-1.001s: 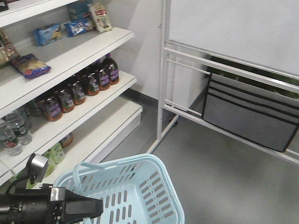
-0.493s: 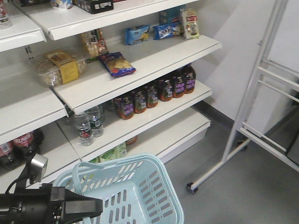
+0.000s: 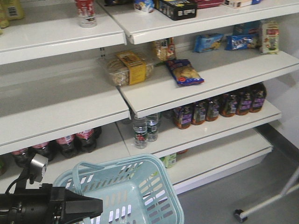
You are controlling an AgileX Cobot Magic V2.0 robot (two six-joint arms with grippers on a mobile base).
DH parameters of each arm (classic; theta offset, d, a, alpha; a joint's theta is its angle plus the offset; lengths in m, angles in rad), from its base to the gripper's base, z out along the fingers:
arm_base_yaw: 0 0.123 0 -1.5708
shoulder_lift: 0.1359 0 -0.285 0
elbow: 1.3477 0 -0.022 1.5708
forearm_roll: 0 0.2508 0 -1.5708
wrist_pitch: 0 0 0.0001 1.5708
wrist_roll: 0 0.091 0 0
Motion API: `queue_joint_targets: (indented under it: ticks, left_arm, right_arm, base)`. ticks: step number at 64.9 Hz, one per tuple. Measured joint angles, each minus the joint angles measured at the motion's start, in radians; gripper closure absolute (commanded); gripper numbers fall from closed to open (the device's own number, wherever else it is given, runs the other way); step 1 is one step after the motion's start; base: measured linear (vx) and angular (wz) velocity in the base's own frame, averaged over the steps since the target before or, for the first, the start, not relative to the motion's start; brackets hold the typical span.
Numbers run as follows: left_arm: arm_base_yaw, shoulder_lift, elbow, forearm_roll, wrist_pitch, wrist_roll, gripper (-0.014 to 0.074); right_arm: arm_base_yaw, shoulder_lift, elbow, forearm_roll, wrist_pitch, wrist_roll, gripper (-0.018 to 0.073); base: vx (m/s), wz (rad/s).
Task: Place coke in basket with both arms
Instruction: 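Turn the base toward the shelf with red Coca-Cola cans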
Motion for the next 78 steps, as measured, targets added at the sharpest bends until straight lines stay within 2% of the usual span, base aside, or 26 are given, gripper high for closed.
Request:
queue_joint_targets:
  ticks: [20,78]
  left_arm:
    - [0.0,0.0,0.0,0.0,-0.005,0.0,0.0603]
    - [0.0,0.0,0.0,0.0,-0.005,0.0,0.0603]
  right_arm:
    - [0.0,0.0,0.0,0.001,0.0,0.0,0.0561]
    - [0.0,0.0,0.0,0.001,0.0,0.0,0.0561]
  base:
    - [0.09,0.46]
    - [0.07,0.28]
